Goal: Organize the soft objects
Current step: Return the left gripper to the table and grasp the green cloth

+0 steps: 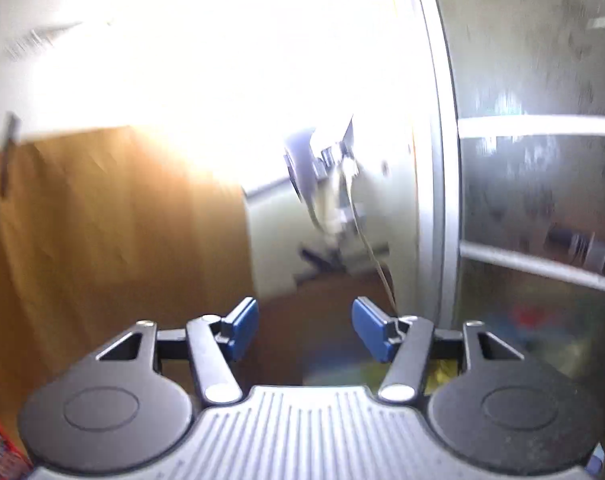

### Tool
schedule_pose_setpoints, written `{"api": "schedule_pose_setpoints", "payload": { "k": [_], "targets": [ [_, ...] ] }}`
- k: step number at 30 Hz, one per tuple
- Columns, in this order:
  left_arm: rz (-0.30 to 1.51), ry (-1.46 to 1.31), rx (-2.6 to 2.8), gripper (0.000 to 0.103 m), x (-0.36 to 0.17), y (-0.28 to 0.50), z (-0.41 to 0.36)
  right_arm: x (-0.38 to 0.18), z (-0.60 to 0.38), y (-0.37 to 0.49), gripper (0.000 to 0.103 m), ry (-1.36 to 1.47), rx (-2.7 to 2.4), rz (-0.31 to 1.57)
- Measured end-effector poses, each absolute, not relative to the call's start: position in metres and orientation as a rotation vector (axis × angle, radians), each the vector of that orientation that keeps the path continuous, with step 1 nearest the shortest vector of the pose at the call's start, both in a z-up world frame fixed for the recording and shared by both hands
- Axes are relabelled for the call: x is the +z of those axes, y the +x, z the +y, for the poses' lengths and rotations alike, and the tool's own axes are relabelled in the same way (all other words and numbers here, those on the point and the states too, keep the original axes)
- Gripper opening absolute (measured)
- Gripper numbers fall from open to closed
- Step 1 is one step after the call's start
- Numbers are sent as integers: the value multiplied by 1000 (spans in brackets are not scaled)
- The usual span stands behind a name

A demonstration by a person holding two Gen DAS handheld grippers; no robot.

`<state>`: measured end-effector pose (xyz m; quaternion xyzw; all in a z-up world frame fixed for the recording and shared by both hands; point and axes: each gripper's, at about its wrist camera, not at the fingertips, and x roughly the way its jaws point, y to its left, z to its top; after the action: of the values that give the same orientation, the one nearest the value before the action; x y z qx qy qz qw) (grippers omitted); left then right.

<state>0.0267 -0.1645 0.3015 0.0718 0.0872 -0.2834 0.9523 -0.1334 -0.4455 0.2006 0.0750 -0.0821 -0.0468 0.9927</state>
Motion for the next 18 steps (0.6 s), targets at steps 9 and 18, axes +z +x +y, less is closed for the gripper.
{"api": "schedule_pose_setpoints", "payload": {
  "k": [9, 18],
  "targets": [
    [323, -6, -439, 62, 188, 18, -81, 200, -375, -118, 60, 122, 160, -76],
    [668, -206, -278, 61, 73, 51, -4, 29, -218, 1, 60, -2, 344, 521]
  ]
}}
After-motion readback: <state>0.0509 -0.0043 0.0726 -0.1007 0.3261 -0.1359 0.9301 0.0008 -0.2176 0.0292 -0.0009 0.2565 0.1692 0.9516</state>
